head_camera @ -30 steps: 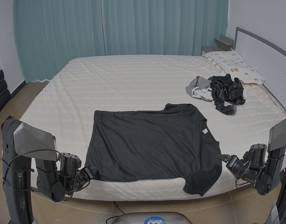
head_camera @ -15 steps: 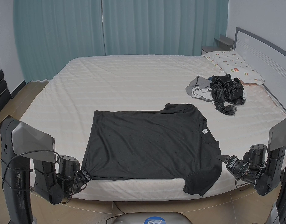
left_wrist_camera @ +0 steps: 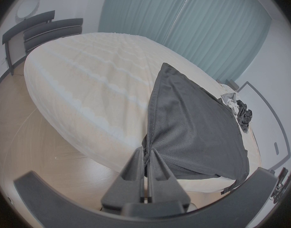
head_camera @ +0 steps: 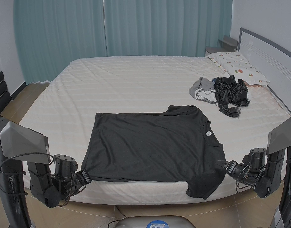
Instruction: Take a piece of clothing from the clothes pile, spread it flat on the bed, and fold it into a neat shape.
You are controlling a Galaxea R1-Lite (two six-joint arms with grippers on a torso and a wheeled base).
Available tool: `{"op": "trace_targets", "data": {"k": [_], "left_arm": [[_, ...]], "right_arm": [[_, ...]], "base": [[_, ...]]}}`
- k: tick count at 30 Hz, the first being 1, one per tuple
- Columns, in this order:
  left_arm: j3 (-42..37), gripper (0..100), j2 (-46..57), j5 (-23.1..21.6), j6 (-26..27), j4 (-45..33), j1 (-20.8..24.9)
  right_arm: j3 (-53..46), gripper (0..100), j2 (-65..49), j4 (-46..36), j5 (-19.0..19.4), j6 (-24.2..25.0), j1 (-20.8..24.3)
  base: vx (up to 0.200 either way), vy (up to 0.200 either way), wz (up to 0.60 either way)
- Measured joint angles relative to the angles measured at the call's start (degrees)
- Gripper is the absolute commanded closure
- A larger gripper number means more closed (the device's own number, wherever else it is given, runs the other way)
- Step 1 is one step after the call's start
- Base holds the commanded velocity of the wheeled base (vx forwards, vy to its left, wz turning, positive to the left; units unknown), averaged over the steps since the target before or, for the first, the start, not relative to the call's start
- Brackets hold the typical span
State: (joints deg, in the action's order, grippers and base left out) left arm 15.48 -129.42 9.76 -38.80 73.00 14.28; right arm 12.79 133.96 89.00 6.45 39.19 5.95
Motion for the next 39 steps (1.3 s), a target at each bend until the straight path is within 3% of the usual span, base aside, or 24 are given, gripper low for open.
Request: {"op": "trace_targets", "data": {"k": [11, 12, 23, 38, 39], "left_arm": [[-0.02, 100, -1.49, -0.68, -2.46, 0.60, -0.45], [0.02, 100, -1.54, -0.74, -3.07, 0.62, -0.48], [0.04, 100, -1.84, -1.56, -4.88, 0.68, -0.50], [0.72, 100, -2.28, -3.34, -10.13, 0.71, -1.11], [0.72, 100, -2.34, -3.39, -10.22, 0.71, -1.13]], "right_arm": [[8.00, 0, 5.42, -0.10, 1.10, -1.37, -1.24], [8.57, 100, 5.73, -0.11, 1.21, -1.56, -1.32], [14.47, 100, 7.39, -1.48, 2.13, -3.72, -2.62], [30.29, 100, 6.50, -14.20, 4.50, -4.28, -4.99], [30.90, 0, 6.72, -14.29, 4.85, -4.30, -5.02]], "base": [[0.000, 0.000, 0.00], [0.000, 0.000, 0.00], [0.000, 0.000, 0.00], [0.000, 0.000, 0.00], [0.000, 0.000, 0.00]]}}
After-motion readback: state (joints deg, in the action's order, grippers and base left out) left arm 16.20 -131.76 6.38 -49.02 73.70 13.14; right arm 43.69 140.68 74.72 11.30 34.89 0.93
